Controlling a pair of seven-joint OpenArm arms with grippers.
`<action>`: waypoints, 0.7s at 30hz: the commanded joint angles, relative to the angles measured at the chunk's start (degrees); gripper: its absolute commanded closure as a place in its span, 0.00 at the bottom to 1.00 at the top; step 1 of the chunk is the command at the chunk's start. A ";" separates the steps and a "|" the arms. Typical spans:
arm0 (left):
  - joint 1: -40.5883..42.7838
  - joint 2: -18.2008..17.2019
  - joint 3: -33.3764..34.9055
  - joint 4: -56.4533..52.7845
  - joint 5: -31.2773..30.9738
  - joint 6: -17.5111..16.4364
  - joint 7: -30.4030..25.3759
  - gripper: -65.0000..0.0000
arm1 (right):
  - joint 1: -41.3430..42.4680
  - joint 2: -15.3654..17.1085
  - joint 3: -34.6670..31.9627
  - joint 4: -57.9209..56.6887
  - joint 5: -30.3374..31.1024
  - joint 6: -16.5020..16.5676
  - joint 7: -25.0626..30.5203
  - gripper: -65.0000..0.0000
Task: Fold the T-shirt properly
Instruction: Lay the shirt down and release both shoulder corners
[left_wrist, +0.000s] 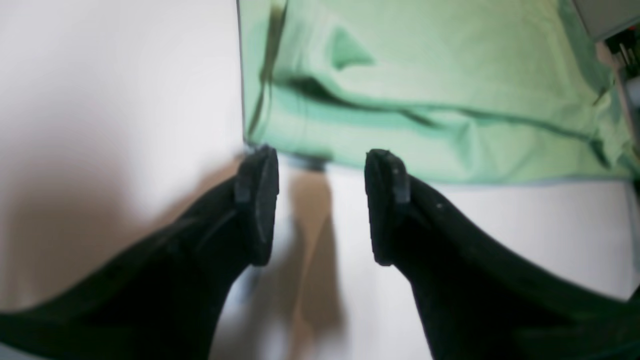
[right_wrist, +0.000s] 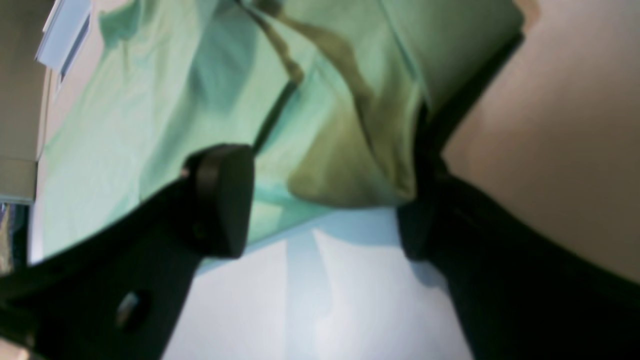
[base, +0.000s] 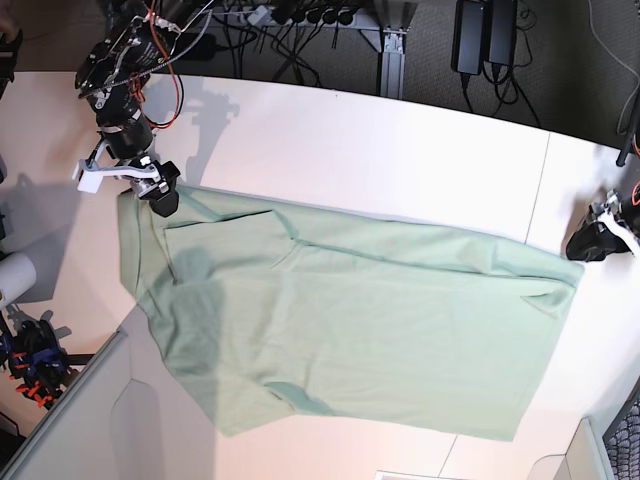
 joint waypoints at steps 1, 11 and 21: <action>-0.98 -0.52 -0.44 -0.11 -0.98 0.15 -2.01 0.52 | 0.98 0.92 0.15 0.28 0.63 0.44 0.87 0.33; -3.67 3.82 -0.44 -5.14 1.60 1.18 -3.48 0.52 | 1.57 0.90 0.15 -0.37 0.61 0.46 0.83 0.34; -5.25 7.30 -0.31 -6.91 5.33 2.71 -4.79 0.65 | 1.62 0.90 -0.35 -0.37 0.83 0.46 1.99 0.55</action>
